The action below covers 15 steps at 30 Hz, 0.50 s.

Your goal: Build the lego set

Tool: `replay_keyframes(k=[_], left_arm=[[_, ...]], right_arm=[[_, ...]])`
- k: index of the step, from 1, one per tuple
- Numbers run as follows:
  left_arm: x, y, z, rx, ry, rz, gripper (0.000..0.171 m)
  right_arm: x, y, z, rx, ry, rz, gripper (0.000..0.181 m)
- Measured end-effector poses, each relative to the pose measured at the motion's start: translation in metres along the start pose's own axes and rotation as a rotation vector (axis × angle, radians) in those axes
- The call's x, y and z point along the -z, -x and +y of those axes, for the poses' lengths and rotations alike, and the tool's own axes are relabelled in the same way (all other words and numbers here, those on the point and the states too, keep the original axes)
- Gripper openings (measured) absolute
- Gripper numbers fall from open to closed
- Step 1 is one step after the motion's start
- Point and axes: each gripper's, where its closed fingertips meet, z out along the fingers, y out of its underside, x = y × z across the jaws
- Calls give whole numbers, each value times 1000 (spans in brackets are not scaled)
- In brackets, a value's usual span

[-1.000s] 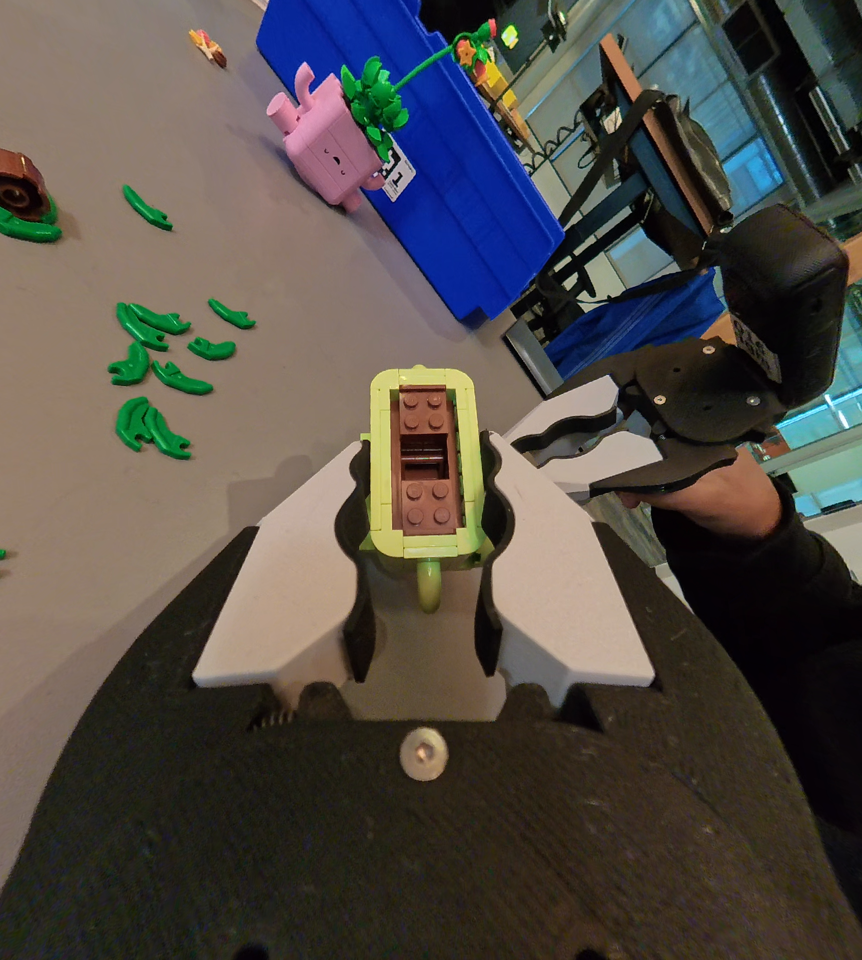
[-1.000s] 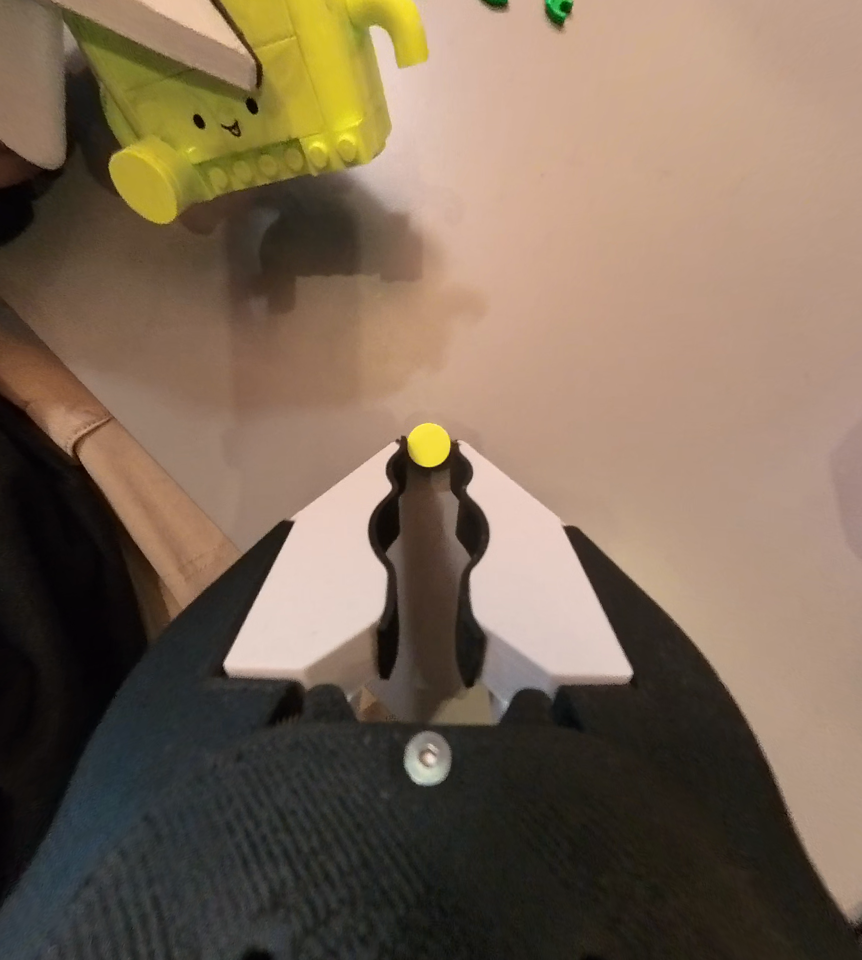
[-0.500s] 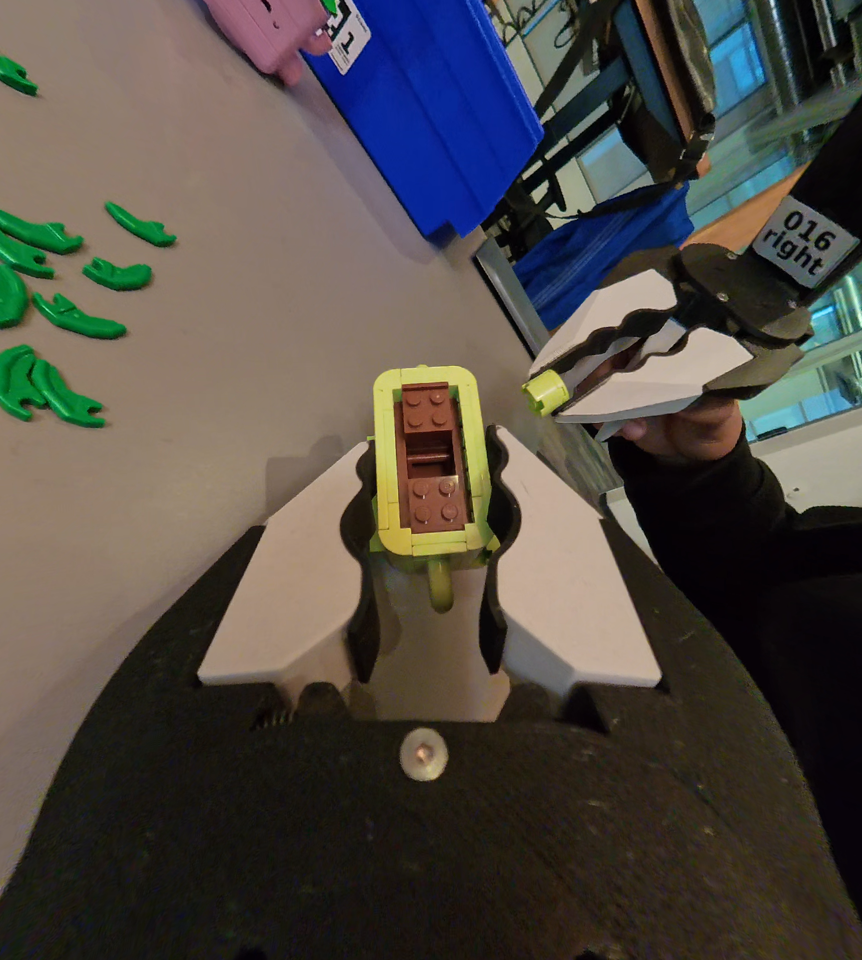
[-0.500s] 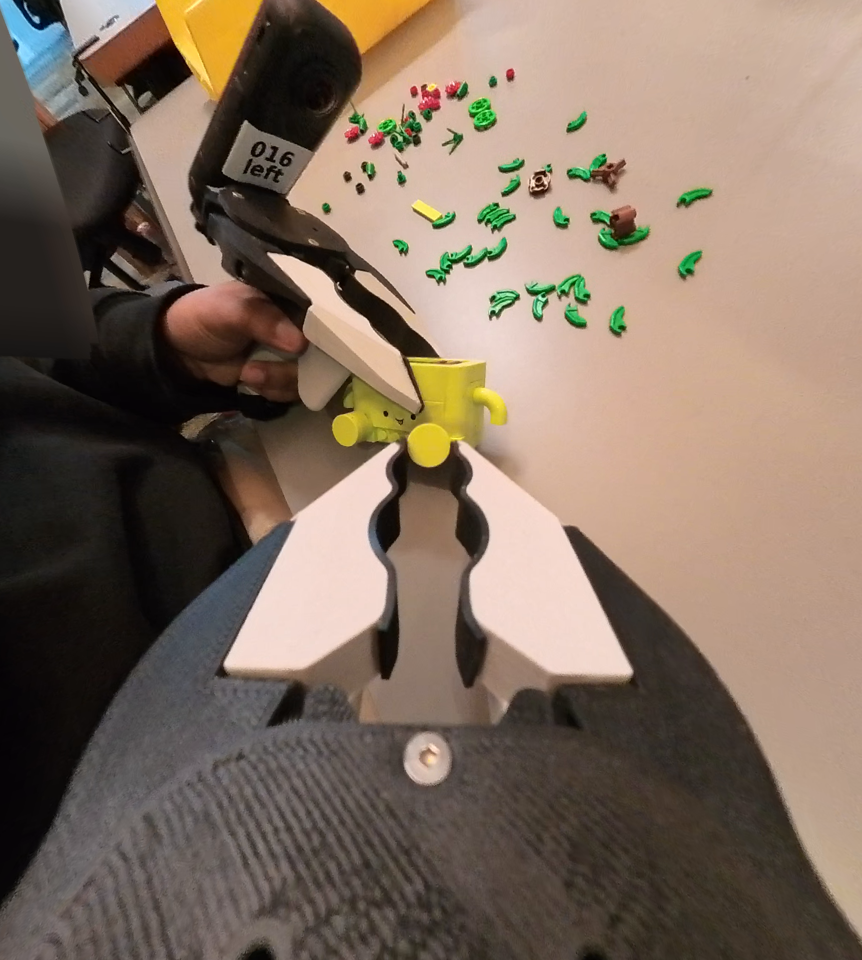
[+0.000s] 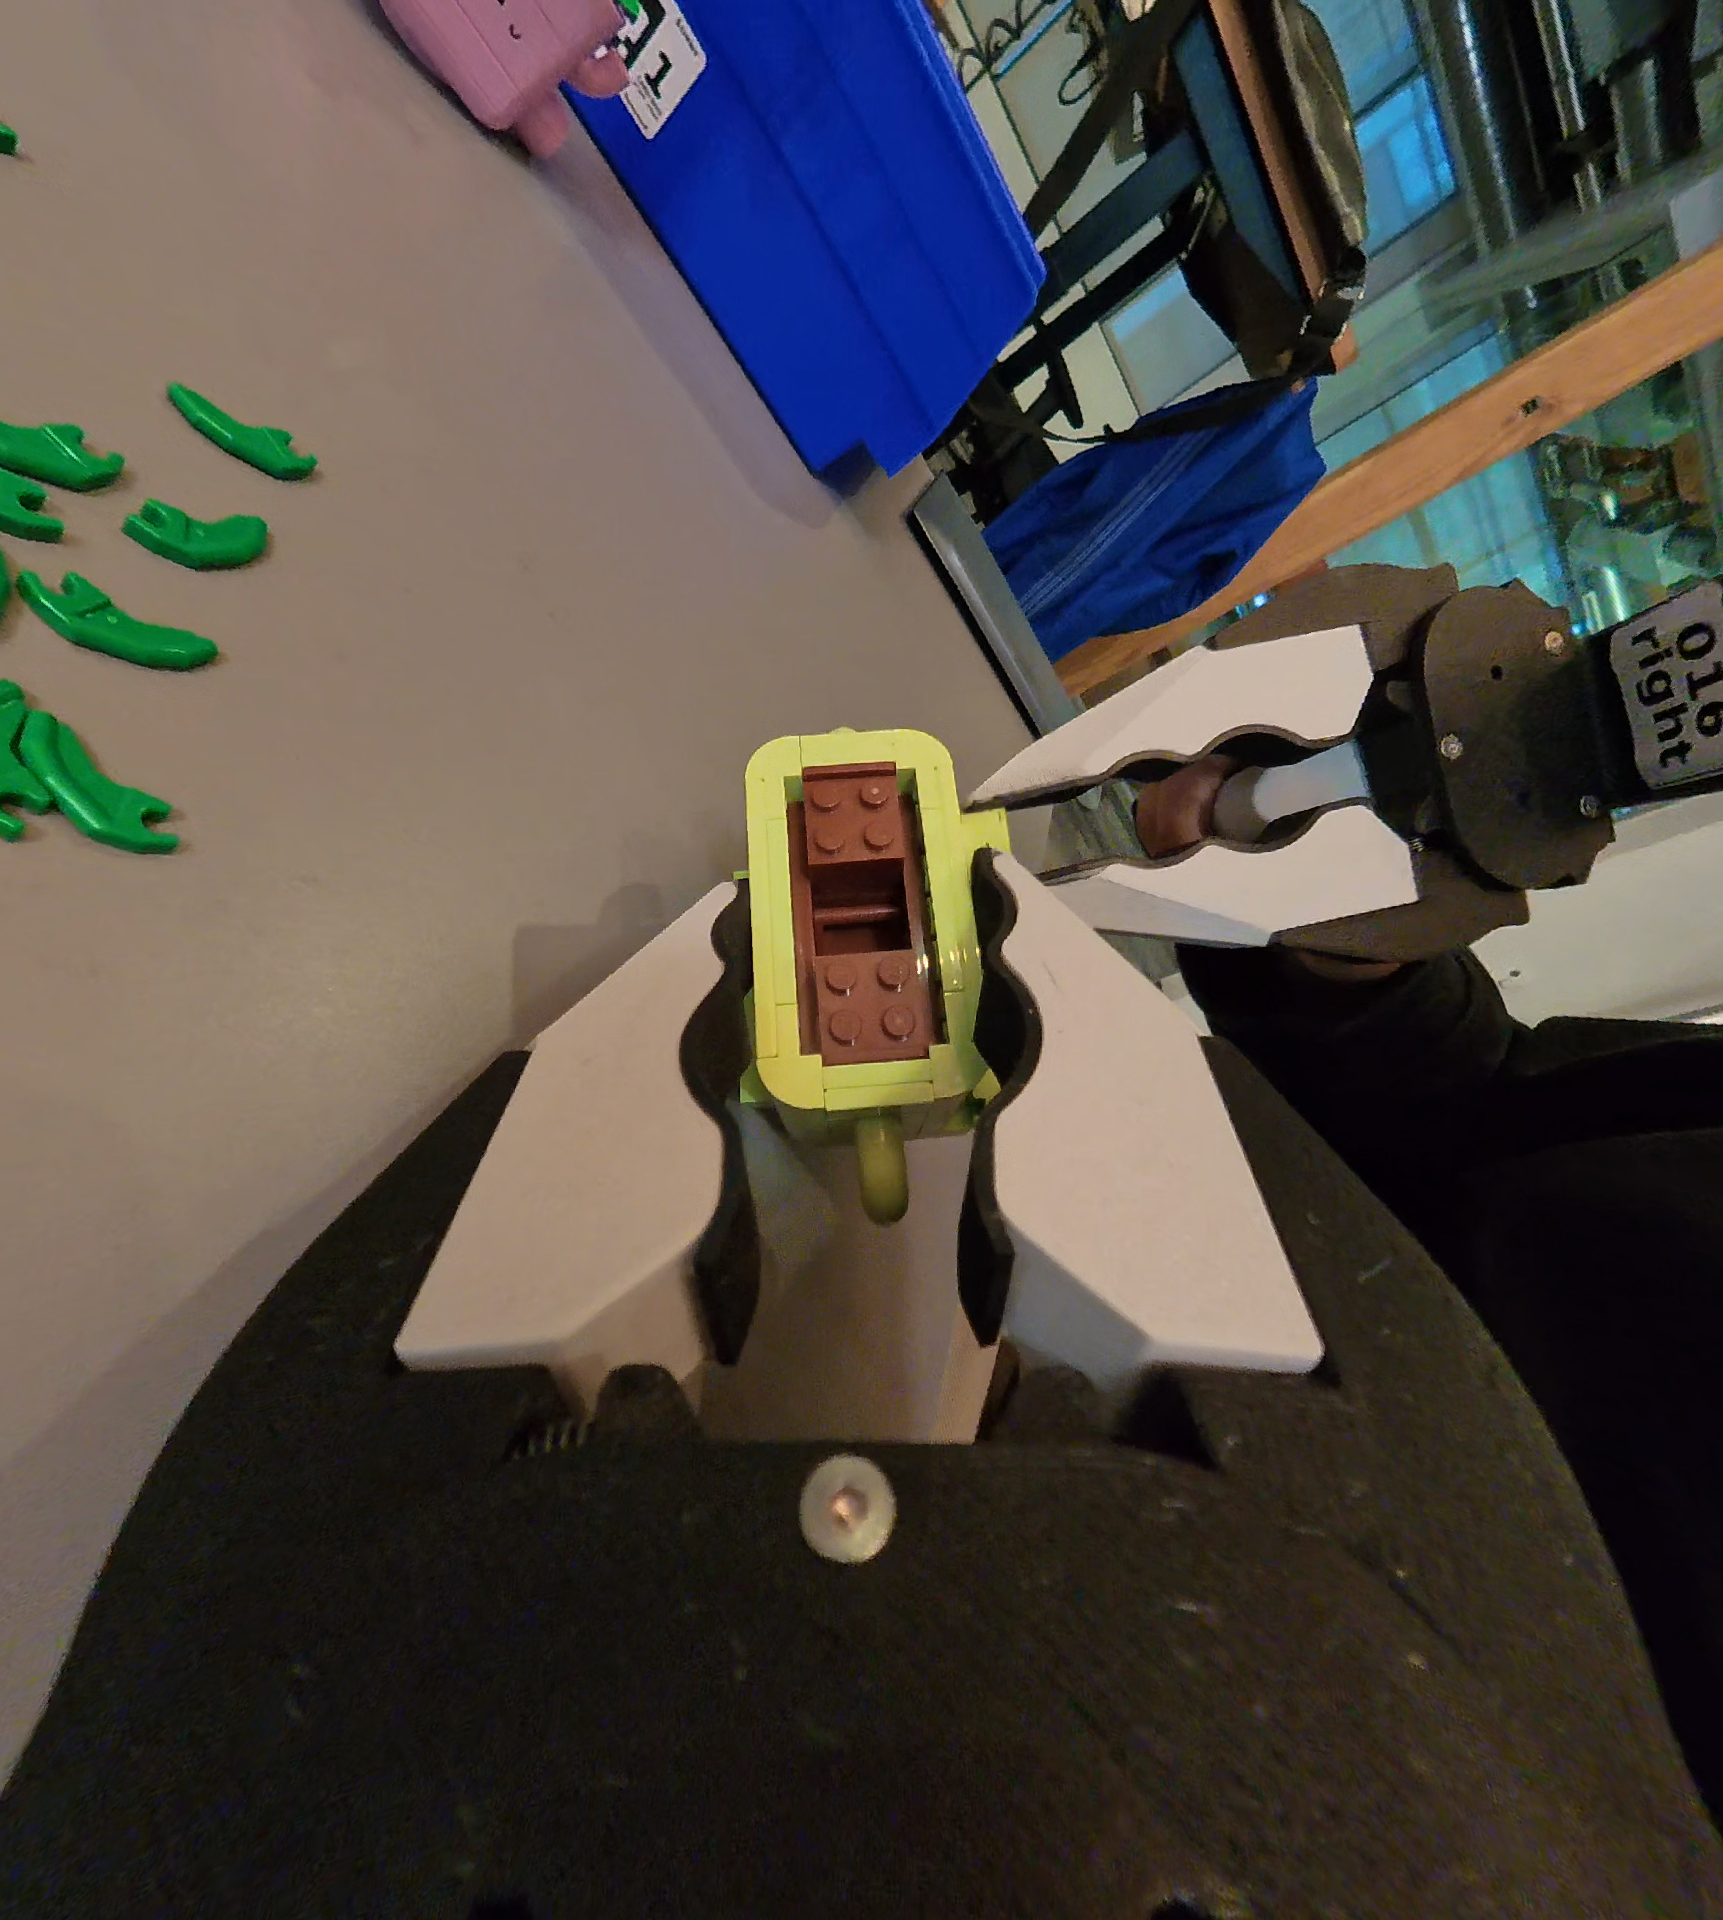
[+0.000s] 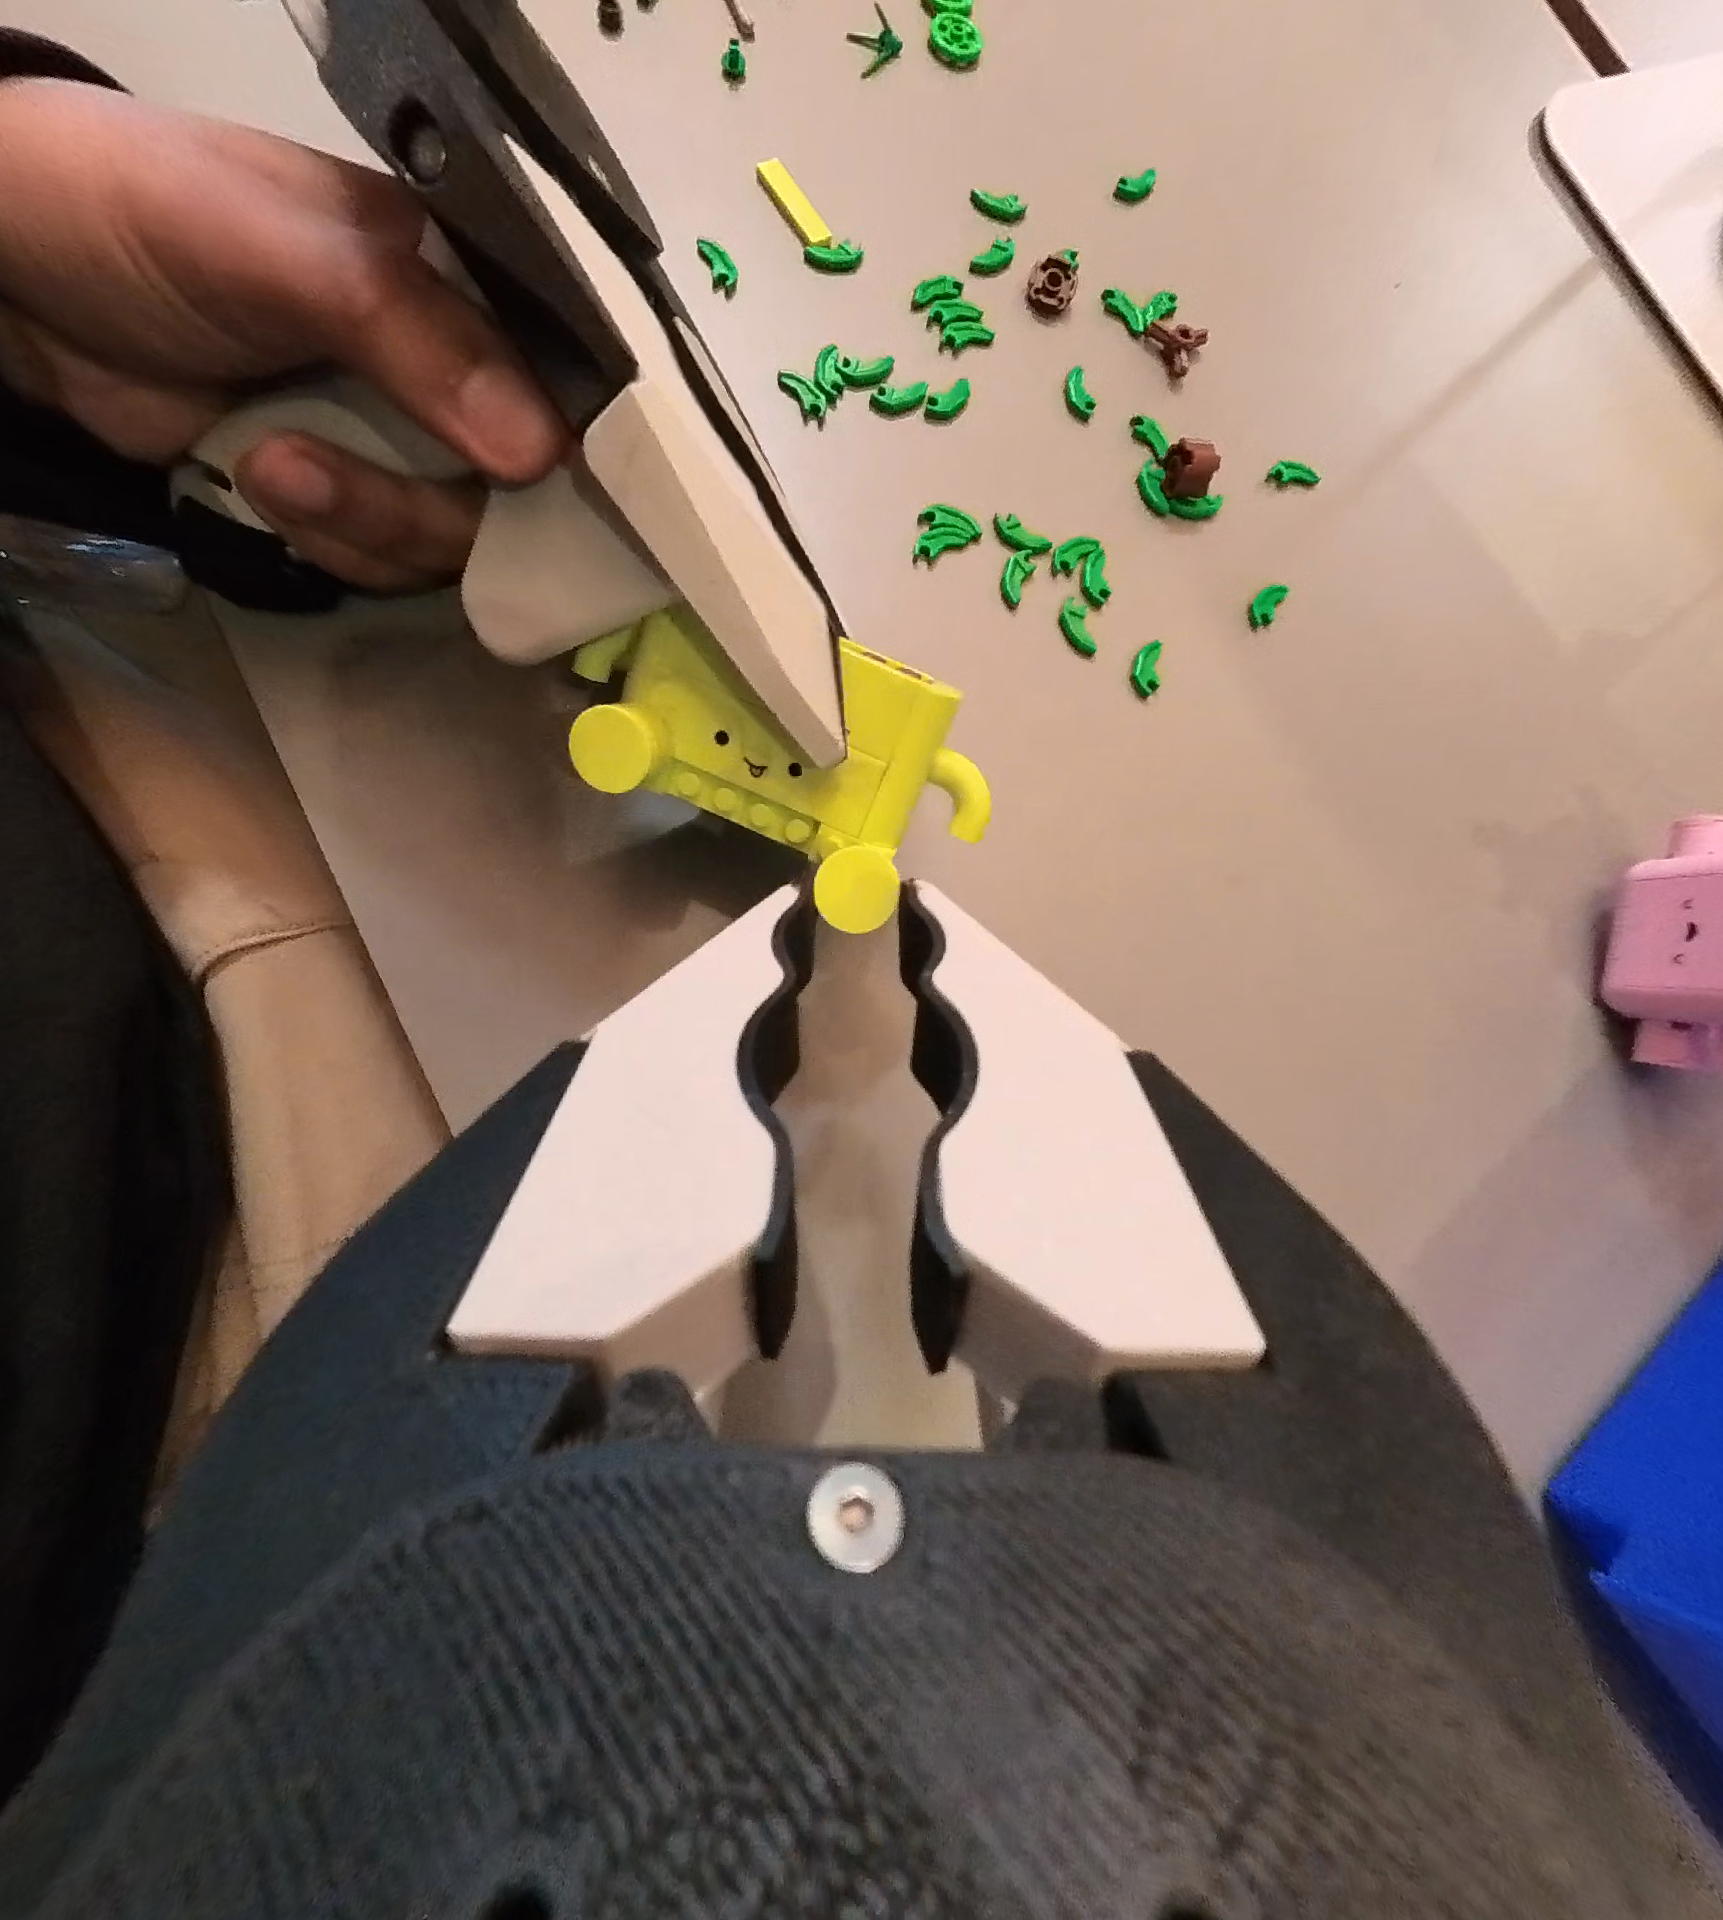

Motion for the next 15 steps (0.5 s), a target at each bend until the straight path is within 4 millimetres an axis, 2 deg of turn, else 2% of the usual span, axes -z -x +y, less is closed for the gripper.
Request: replay_keyframes(k=[15], left_arm=[[0,-1,0,0,-1,4,40]], right_arm=[[-1,4,0,68,-24,15,14]])
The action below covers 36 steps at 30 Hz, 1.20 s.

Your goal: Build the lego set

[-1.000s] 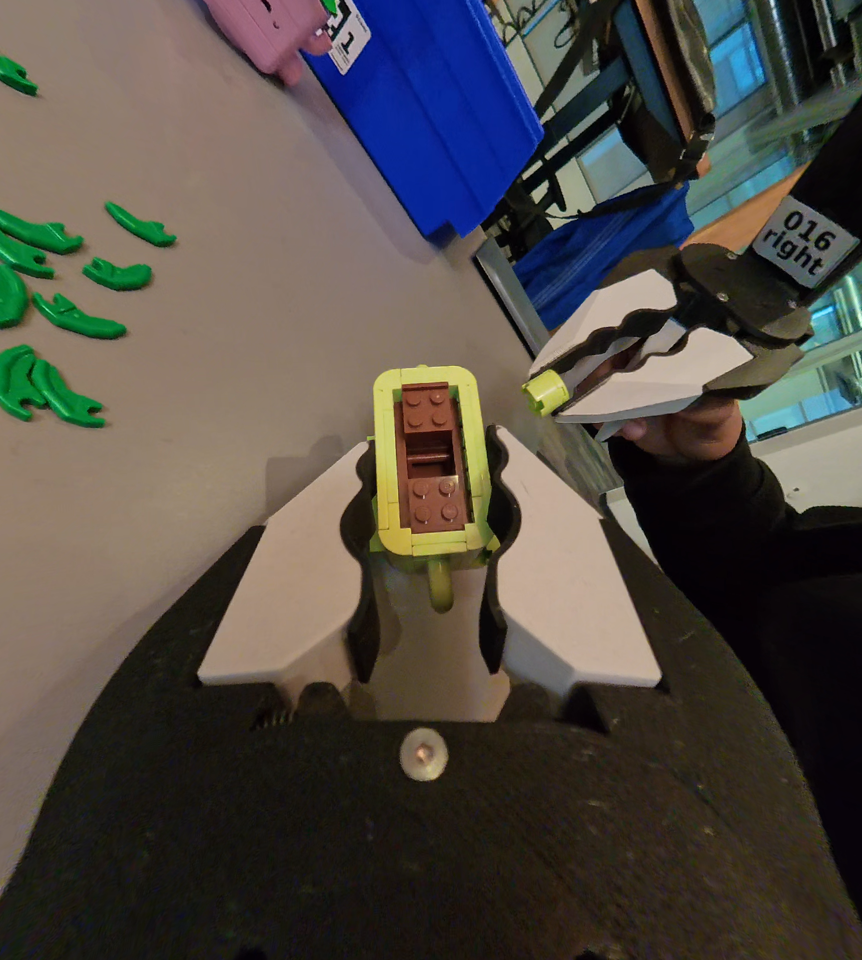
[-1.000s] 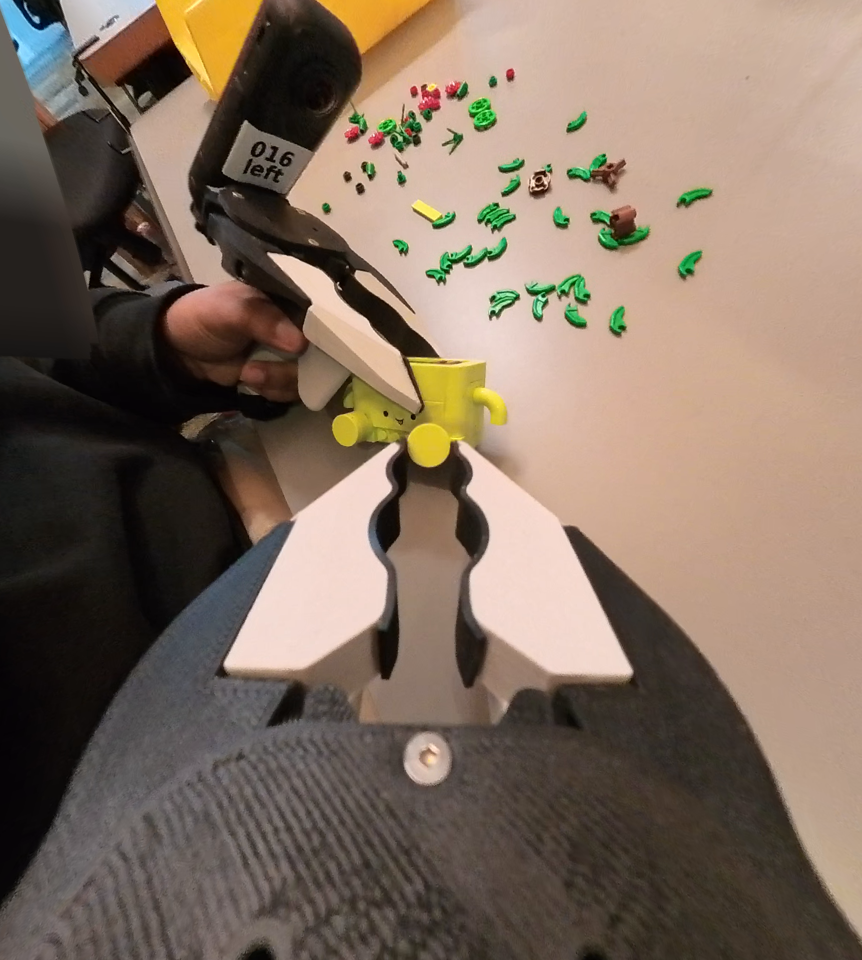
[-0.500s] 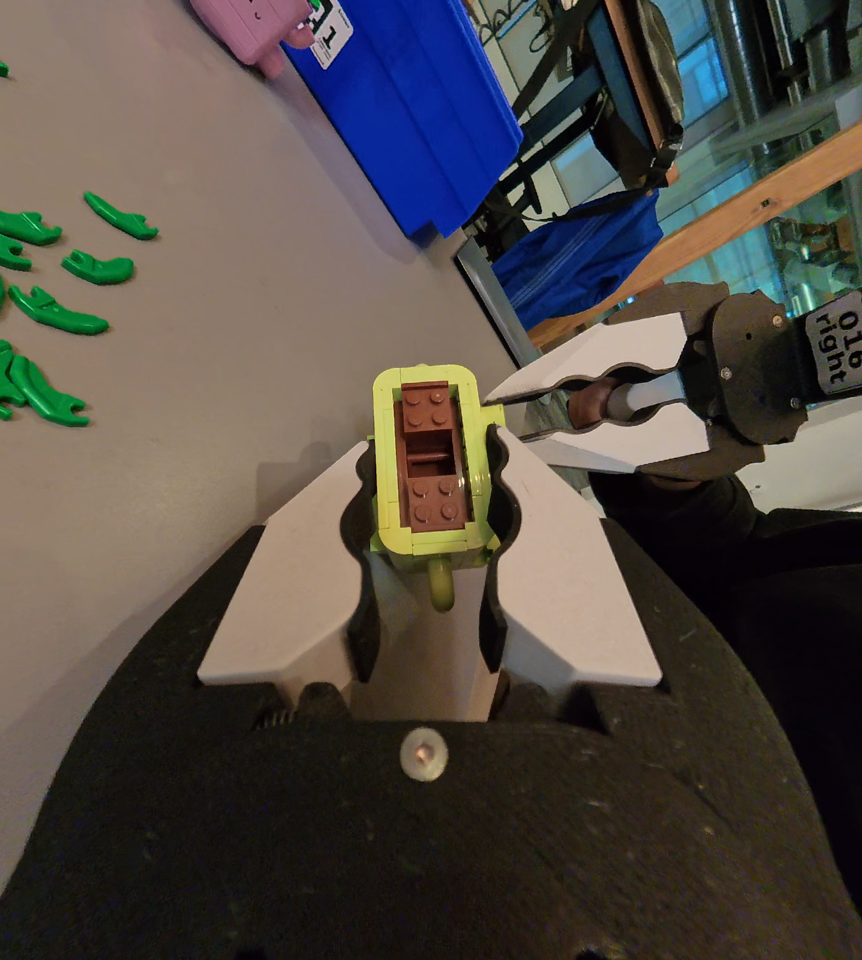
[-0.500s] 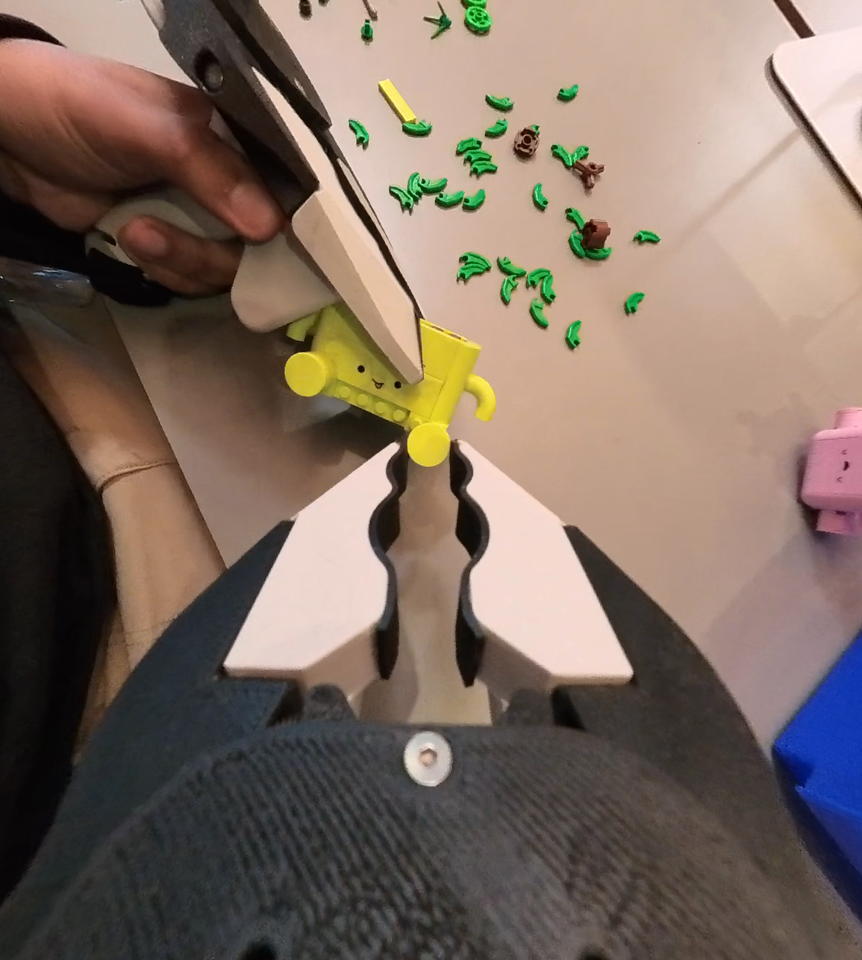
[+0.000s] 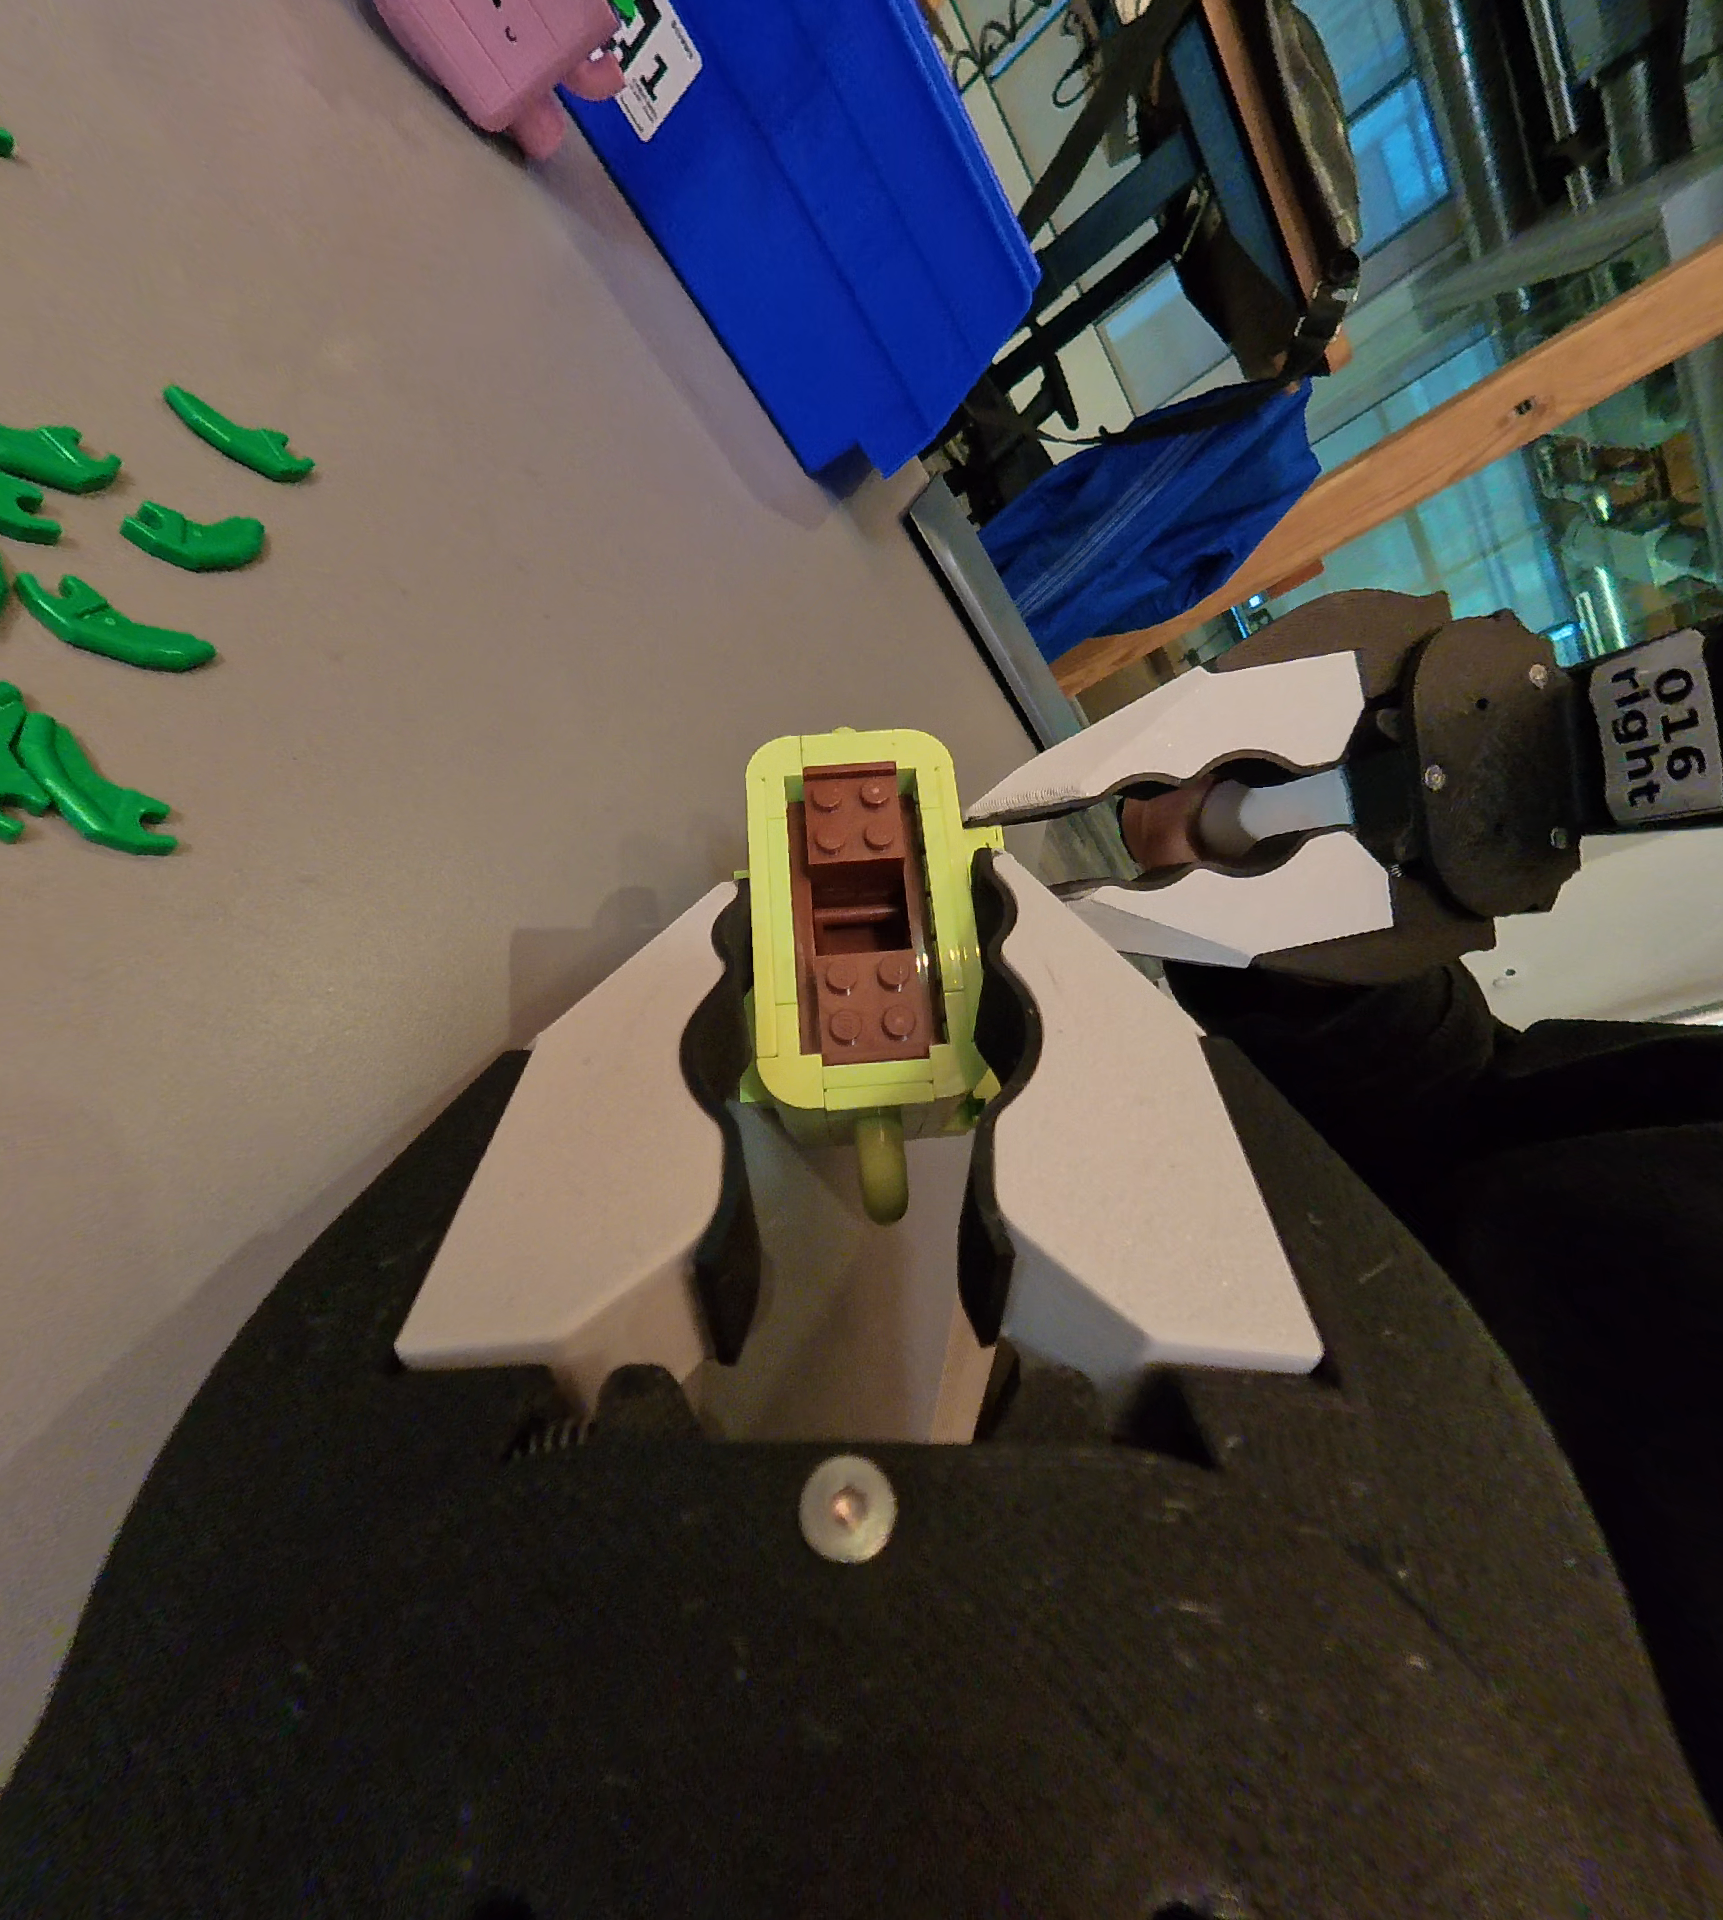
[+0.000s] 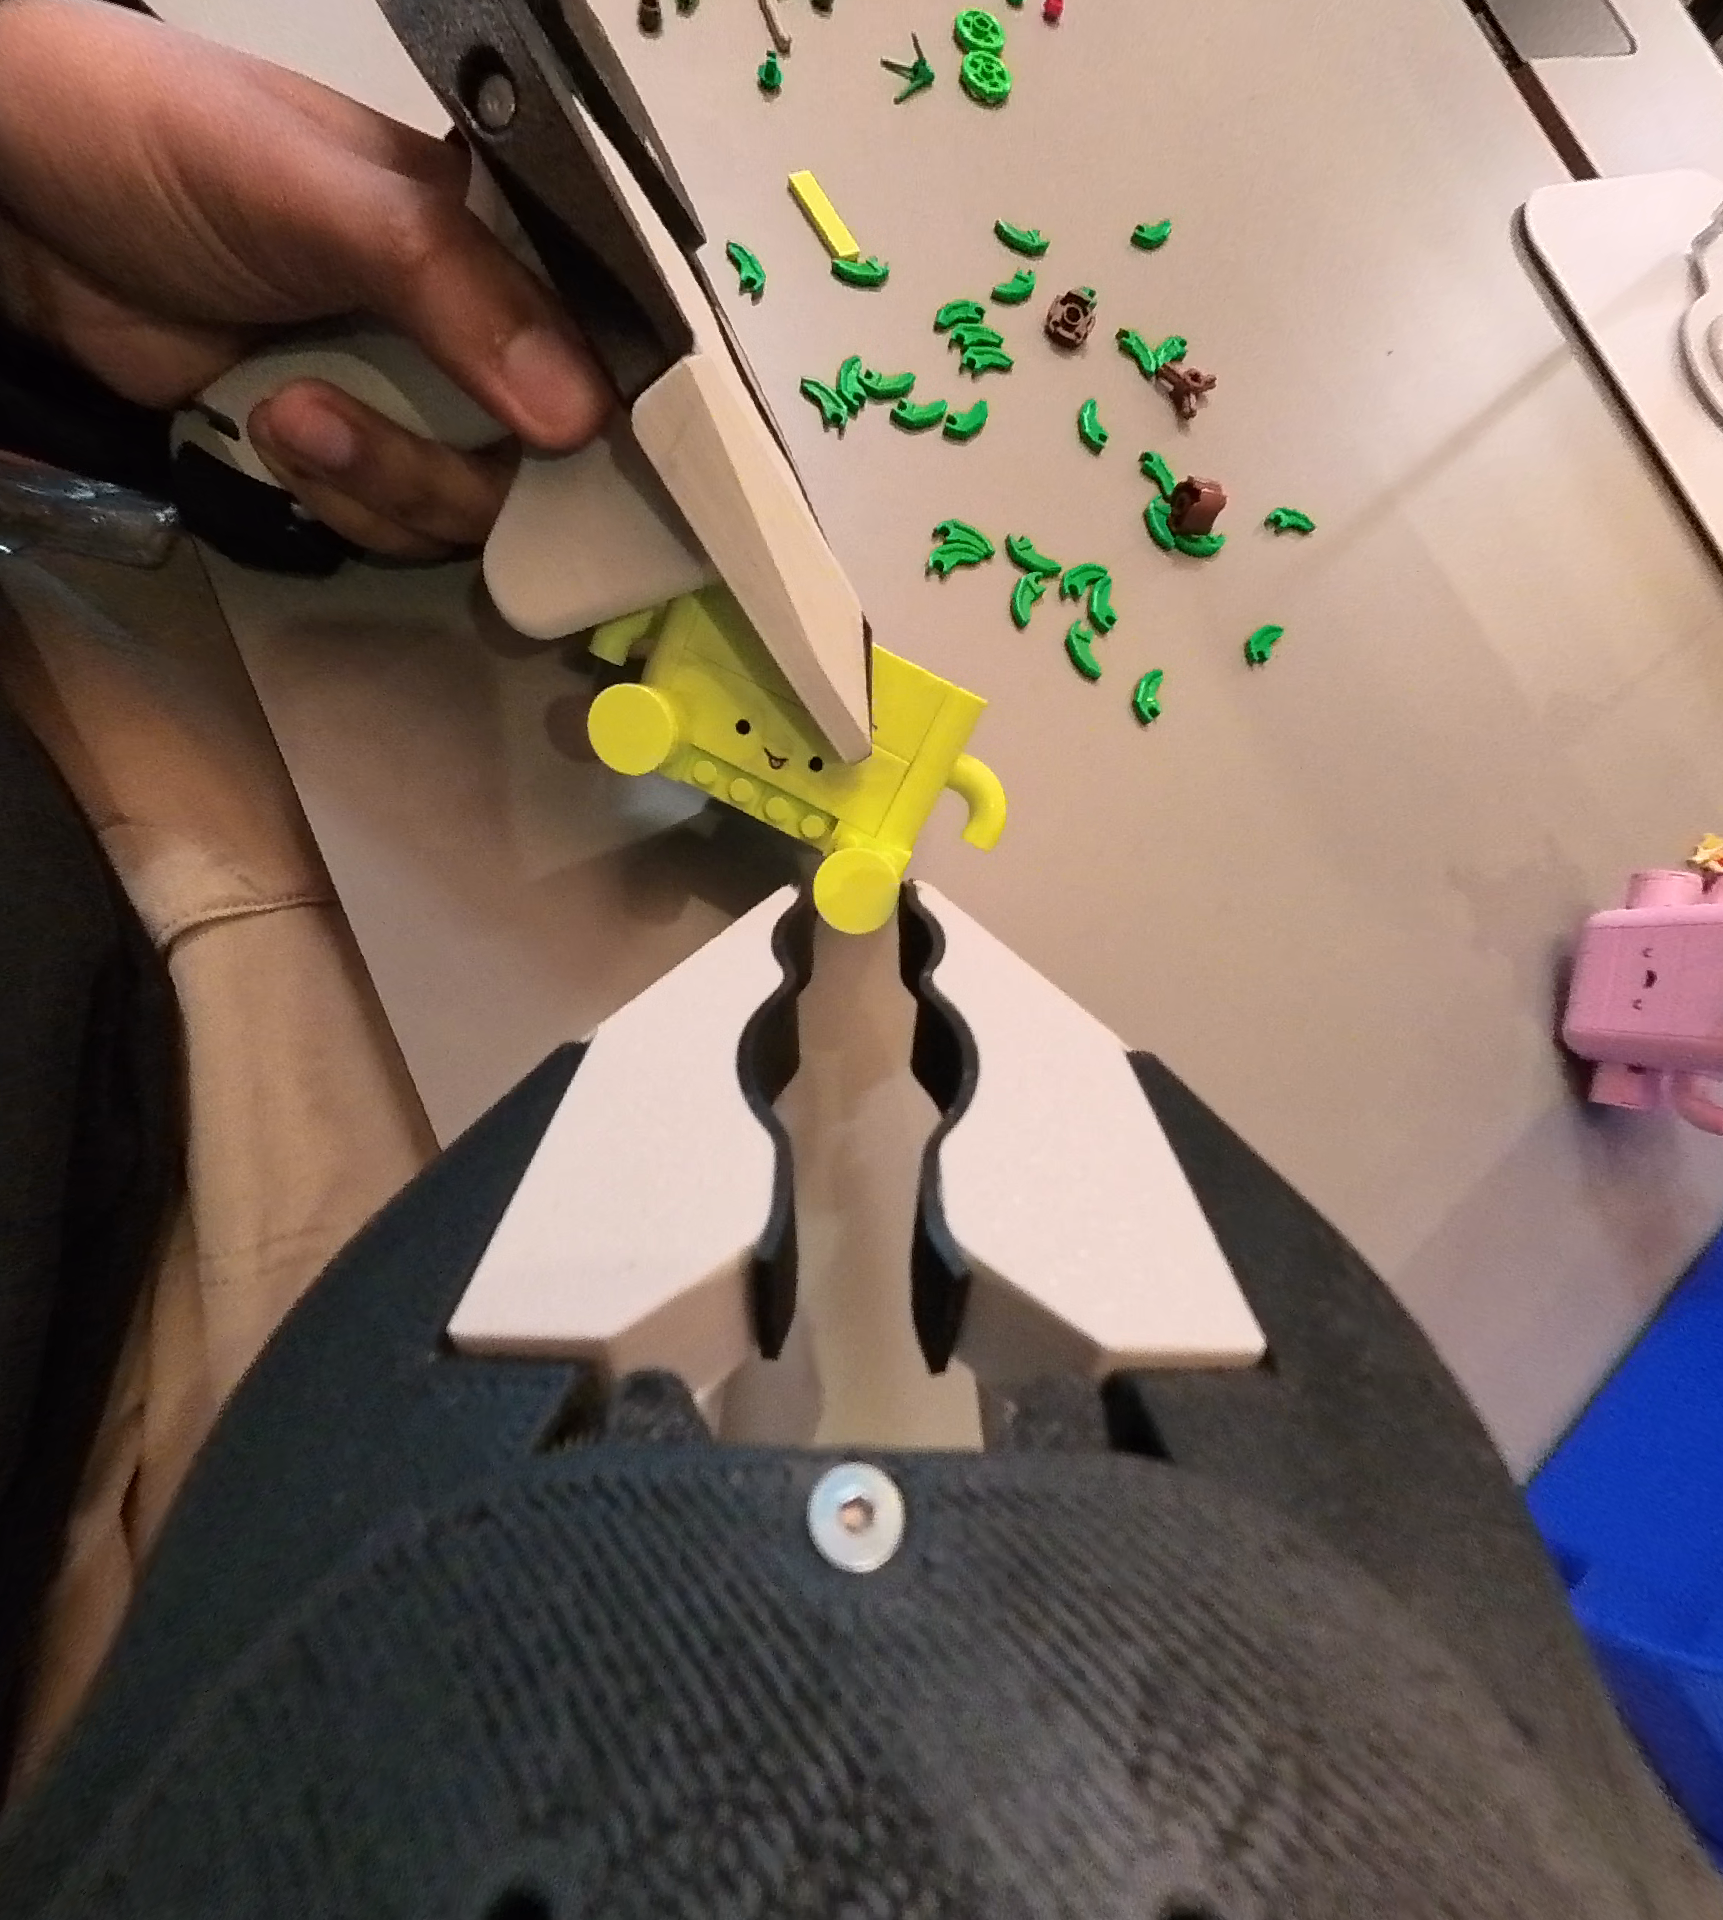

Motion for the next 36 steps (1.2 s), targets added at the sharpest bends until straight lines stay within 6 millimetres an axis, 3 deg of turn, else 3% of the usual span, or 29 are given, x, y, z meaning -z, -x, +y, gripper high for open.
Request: replay_keyframes(k=[28,36], left_arm=[[0,2,0,-2,0,-17,40],[1,3,-3,7,-22,-24,40]], right_arm=[[-4,-4,-6,-128,-128,43,14],[-5,-11,-4,-286,-150,45,14]])
